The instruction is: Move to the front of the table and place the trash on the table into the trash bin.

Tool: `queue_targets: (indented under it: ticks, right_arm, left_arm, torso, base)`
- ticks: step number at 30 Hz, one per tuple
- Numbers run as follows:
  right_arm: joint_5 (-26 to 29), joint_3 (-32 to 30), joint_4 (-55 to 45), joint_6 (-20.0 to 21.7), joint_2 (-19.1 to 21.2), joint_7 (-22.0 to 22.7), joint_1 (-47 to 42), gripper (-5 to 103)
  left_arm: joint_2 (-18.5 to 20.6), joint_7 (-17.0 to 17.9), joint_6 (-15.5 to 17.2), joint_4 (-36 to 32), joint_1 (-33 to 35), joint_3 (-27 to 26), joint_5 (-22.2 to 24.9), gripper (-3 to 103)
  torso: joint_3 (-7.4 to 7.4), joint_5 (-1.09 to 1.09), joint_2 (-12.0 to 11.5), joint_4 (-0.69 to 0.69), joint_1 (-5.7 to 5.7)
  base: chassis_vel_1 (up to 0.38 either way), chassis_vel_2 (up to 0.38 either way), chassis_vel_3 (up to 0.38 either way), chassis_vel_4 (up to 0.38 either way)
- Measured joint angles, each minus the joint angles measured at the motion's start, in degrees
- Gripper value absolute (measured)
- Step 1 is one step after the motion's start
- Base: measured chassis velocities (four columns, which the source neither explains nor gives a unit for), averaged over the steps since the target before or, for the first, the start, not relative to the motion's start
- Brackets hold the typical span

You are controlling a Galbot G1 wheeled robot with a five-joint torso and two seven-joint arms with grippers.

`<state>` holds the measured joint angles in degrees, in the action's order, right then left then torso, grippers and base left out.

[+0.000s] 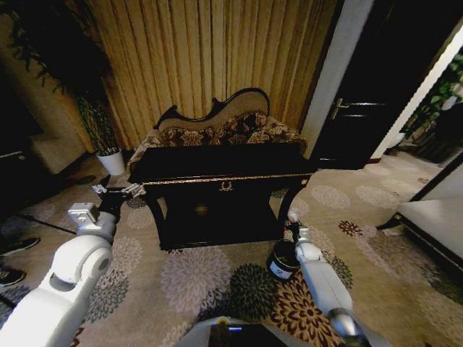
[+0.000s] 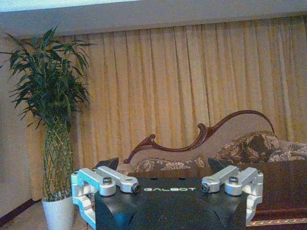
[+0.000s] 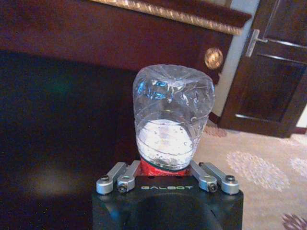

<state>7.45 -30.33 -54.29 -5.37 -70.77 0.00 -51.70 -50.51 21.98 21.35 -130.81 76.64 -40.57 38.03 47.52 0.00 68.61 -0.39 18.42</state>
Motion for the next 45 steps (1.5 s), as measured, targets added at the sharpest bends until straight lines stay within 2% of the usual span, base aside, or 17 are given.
queue_targets:
  ticks: [10,13,14,17,18,22,25,26,28,30,36,38,39,40,42,44,45]
  right_arm:
    - [0.0,-0.7,1.4,-0.1,0.7,0.0,-0.5,25]
    - [-0.3,-1.2,-0.4,0.2,0.2,0.0,-0.7,41]
    - [-0.3,-1.2,-0.4,0.2,0.2,0.0,-0.7,41]
    - [-0.4,-1.5,-1.2,0.3,-0.2,0.0,-0.7,57]
    - [-0.5,-1.5,-1.3,0.3,-0.2,0.0,-0.7,57]
    - [-0.6,-1.7,-1.7,0.3,-0.5,0.0,-0.7,68]
    - [-0.7,-2.0,-2.1,0.4,-0.7,0.0,-1.0,85]
    - [-0.7,-2.0,-2.1,0.4,-0.7,0.0,-1.0,85]
    - [-0.7,-2.5,-2.8,0.4,-0.7,0.0,-1.3,95]
    - [-0.7,-2.6,-3.1,0.4,-0.7,0.0,-1.4,99]
    - [-0.1,-4.0,-7.1,0.4,-0.9,0.0,-3.0,100]
    - [1.2,-4.9,-13.5,0.6,-1.3,0.0,-5.5,100]
    - [1.2,-4.9,-13.5,0.6,-1.3,0.0,-5.5,100]
    - [1.7,-5.1,-18.5,0.7,-1.7,0.0,-7.4,100]
    - [1.3,-5.1,-21.9,0.4,-2.1,0.0,-8.4,100]
    - [-1.4,-5.0,-30.2,0.2,-3.1,0.0,-10.3,100]
    - [-1.4,-5.0,-30.2,0.2,-3.1,0.0,-10.3,100]
  left_arm:
    - [-0.2,-0.1,-1.2,0.4,0.5,-0.8,0.0,100]
    - [-0.2,-0.1,-1.5,0.5,0.5,-0.9,-0.1,100]
    - [-0.2,-0.1,-1.5,0.5,0.5,-0.9,-0.1,100]
    - [-0.2,-0.1,-1.6,0.5,0.4,-0.9,-0.1,100]
    - [-0.2,-0.1,-1.6,0.5,0.4,-0.9,-0.1,100]
    - [-0.1,-0.2,-1.6,0.4,0.3,-0.8,-0.1,100]
    - [0.1,-0.3,-1.7,0.4,0.3,-0.8,-0.1,100]
    - [0.1,-0.3,-1.7,0.4,0.3,-0.8,-0.1,100]
    - [0.3,-0.4,-1.8,0.4,0.1,-0.7,0.0,100]
    - [0.4,-0.4,-1.8,0.3,0.0,-0.6,0.0,100]
    - [0.5,-0.4,-1.9,0.3,-0.8,0.1,0.1,100]
    - [0.4,-0.4,-2.0,0.4,-0.9,0.2,0.1,100]
    - [0.4,-0.4,-2.0,0.4,-0.9,0.2,0.1,100]
    - [0.2,-0.4,-2.4,0.5,-0.9,0.3,0.1,100]
    - [0.2,-0.4,-2.7,0.5,-1.0,0.5,0.1,100]
    - [0.0,-0.4,-2.9,0.4,-1.1,1.0,0.0,100]
    - [0.0,-0.4,-2.9,0.4,-1.1,1.0,0.0,100]
  torso:
    - [0.00,0.01,0.0,0.00,0.00]
    - [-0.01,0.00,0.0,0.02,-0.01]
    - [-0.01,0.00,0.0,0.02,-0.01]
    - [-0.01,-0.01,0.0,0.02,0.00]
    - [0.00,-0.01,0.0,0.02,0.00]
    - [-0.01,-0.01,0.0,0.01,0.00]
    - [0.00,-0.01,0.0,0.01,0.00]
    - [0.00,-0.01,0.0,0.01,0.00]
    - [0.00,0.00,0.0,0.01,0.00]
    - [0.00,0.00,0.0,0.01,0.00]
    - [0.00,0.00,0.0,0.00,0.00]
    - [0.00,-0.01,0.0,0.02,0.00]
    - [0.00,-0.01,0.0,0.02,0.00]
    - [0.00,-0.01,0.0,-0.01,0.00]
    - [-0.01,-0.02,0.0,0.00,0.00]
    - [-0.01,0.00,0.0,0.02,-0.01]
    - [-0.01,0.00,0.0,0.02,-0.01]
  base:
    - [0.000,0.000,0.000,0.000]
    - [0.000,0.000,0.000,0.000]
    - [0.000,0.000,0.000,0.000]
    - [0.000,0.000,0.000,0.000]
    - [0.000,0.000,0.000,0.000]
    - [0.000,0.000,0.000,0.000]
    - [0.000,0.000,0.000,0.000]
    - [0.000,0.000,0.000,0.000]
    - [0.000,0.000,0.000,0.000]
    - [0.000,0.000,0.000,0.000]
    - [0.000,0.000,0.000,0.000]
    - [0.000,0.000,0.000,0.000]
    - [0.000,0.000,0.000,0.000]
    - [0.000,0.000,0.000,0.000]
    - [0.000,0.000,0.000,0.000]
    - [0.000,0.000,0.000,0.000]
    - [0.000,0.000,0.000,0.000]
